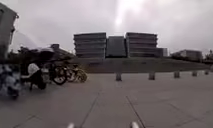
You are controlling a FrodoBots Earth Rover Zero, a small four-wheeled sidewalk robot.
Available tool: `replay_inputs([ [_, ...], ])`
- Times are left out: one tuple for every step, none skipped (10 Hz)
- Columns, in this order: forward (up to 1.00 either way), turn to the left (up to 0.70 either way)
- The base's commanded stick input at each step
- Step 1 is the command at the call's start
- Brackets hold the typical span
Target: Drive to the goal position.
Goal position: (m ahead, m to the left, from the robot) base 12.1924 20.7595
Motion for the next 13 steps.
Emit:
replay_inputs([
  [0.70, 0.00],
  [0.70, 0.00],
  [0.70, 0.00],
  [0.70, 0.00],
  [0.70, 0.00],
  [0.70, 0.00],
  [0.70, 0.00],
  [0.70, 0.00],
  [0.70, 0.00],
  [0.70, 0.00],
  [0.70, 0.00],
  [0.70, 0.00],
  [0.70, 0.00],
])
